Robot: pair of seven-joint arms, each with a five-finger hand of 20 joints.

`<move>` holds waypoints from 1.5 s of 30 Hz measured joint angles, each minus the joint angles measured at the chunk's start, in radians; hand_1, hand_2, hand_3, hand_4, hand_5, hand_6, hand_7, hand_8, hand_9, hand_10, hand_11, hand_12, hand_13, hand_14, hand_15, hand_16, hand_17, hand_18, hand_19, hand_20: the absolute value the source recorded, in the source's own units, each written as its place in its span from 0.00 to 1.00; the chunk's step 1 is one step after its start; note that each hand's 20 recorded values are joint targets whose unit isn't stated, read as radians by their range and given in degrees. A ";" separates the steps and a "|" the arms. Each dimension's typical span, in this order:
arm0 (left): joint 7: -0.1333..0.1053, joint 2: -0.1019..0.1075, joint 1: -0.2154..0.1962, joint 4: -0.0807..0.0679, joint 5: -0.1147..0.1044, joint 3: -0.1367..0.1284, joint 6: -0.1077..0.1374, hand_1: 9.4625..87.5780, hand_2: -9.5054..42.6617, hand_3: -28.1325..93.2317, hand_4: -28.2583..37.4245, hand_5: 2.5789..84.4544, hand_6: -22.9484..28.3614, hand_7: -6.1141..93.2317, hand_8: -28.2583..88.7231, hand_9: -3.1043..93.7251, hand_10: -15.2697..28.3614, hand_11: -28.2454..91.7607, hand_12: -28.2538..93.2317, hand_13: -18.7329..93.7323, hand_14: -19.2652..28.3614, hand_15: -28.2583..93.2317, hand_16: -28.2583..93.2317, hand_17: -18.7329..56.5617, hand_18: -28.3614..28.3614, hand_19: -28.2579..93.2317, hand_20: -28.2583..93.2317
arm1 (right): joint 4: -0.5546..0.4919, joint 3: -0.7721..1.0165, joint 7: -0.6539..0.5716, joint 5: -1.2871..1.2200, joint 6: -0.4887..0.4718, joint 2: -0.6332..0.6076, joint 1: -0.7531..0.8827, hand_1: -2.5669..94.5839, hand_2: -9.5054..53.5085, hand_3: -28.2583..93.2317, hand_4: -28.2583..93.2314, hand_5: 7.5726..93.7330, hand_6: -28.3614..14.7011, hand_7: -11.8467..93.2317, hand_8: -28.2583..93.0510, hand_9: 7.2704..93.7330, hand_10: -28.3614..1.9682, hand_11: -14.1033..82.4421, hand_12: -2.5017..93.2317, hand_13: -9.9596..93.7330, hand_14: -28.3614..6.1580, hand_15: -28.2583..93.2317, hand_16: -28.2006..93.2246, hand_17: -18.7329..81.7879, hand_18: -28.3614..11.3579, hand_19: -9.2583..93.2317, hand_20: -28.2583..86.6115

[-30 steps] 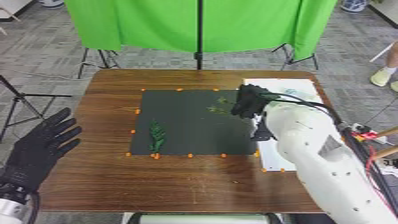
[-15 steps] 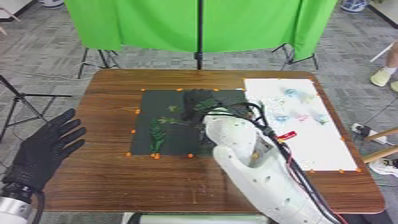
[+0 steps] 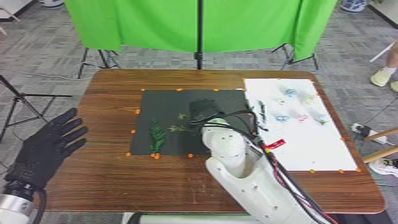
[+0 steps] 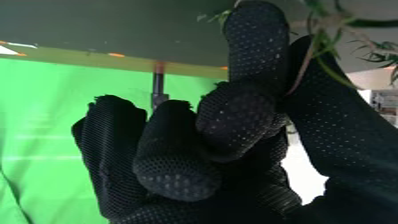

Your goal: Arrange flowers

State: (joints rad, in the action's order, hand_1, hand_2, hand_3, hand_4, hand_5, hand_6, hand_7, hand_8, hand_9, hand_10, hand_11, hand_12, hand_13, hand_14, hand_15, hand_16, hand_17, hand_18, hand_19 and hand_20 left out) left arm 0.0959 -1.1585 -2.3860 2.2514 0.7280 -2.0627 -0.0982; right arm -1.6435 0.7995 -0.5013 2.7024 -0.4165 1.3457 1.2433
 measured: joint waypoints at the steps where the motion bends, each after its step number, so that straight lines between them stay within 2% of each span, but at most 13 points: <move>1: 0.001 0.001 0.001 -0.001 0.000 0.000 0.000 0.19 0.12 0.80 0.00 0.27 0.48 0.27 0.14 0.23 0.57 0.41 0.36 0.28 0.65 0.50 0.23 0.09 0.82 0.56 0.29 | 0.000 0.000 -0.002 -0.001 -0.010 0.002 0.000 0.43 0.01 0.93 0.00 0.95 0.66 0.50 0.23 1.00 0.75 0.76 0.26 0.95 0.70 0.87 0.48 0.76 0.17 1.00 0.82; 4: 0.002 0.005 0.002 -0.002 0.000 0.002 0.000 0.19 0.12 0.80 0.00 0.27 0.48 0.27 0.14 0.23 0.57 0.41 0.36 0.28 0.65 0.50 0.23 0.09 0.82 0.56 0.29 | 0.001 0.000 -0.006 -0.005 -0.043 0.010 0.001 0.40 0.06 0.94 0.00 0.99 0.69 0.50 0.10 1.00 0.75 0.77 0.24 0.96 0.70 0.86 0.48 0.76 0.17 1.00 0.83; 13: 0.004 0.018 0.005 -0.007 -0.001 0.008 -0.002 0.20 0.12 0.80 0.00 0.27 0.48 0.27 0.14 0.23 0.57 0.41 0.36 0.28 0.65 0.50 0.23 0.09 0.82 0.56 0.29 | 0.025 0.000 -0.036 -0.037 -0.109 0.040 -0.013 0.38 0.12 0.92 0.00 1.00 0.69 0.51 0.11 1.00 0.75 0.81 0.20 1.00 0.70 0.85 0.47 0.80 0.17 1.00 0.83; 22: 0.005 0.026 0.007 -0.009 -0.002 0.011 -0.003 0.19 0.13 0.80 0.00 0.27 0.48 0.27 0.14 0.23 0.57 0.41 0.36 0.28 0.65 0.50 0.23 0.09 0.82 0.56 0.29 | 0.007 0.056 -0.126 -0.215 -0.226 0.074 -0.017 0.26 0.42 0.87 0.00 1.00 0.68 0.48 0.11 1.00 0.75 0.80 0.20 1.00 0.70 0.86 0.45 0.81 0.17 1.00 0.83; 26: 0.008 0.030 0.010 -0.011 -0.002 0.014 -0.003 0.19 0.12 0.80 0.00 0.27 0.48 0.27 0.14 0.23 0.57 0.41 0.36 0.28 0.65 0.50 0.23 0.09 0.82 0.56 0.29 | 0.007 0.082 -0.164 -0.300 -0.228 0.092 -0.016 0.24 0.43 0.86 0.00 1.00 0.68 0.47 0.11 1.00 0.75 0.80 0.20 1.00 0.70 0.86 0.45 0.81 0.16 1.00 0.83; 45: 0.011 0.029 0.011 -0.011 -0.002 0.017 -0.003 0.20 0.13 0.80 0.00 0.27 0.48 0.27 0.14 0.23 0.57 0.41 0.36 0.28 0.65 0.50 0.23 0.09 0.82 0.56 0.29 | -0.022 0.142 -0.190 -0.368 -0.237 0.128 0.010 0.21 0.45 0.84 0.00 1.00 0.66 0.44 0.11 1.00 0.73 0.78 0.20 1.00 0.73 0.86 0.42 0.83 0.17 1.00 0.82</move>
State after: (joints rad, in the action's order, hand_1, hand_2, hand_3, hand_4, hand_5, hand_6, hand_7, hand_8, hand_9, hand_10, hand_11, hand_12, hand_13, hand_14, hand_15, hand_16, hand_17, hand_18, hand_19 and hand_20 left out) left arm 0.1066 -1.1297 -2.3753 2.2405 0.7259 -2.0457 -0.1013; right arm -1.6650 0.9415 -0.6914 2.3349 -0.6535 1.4737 1.2537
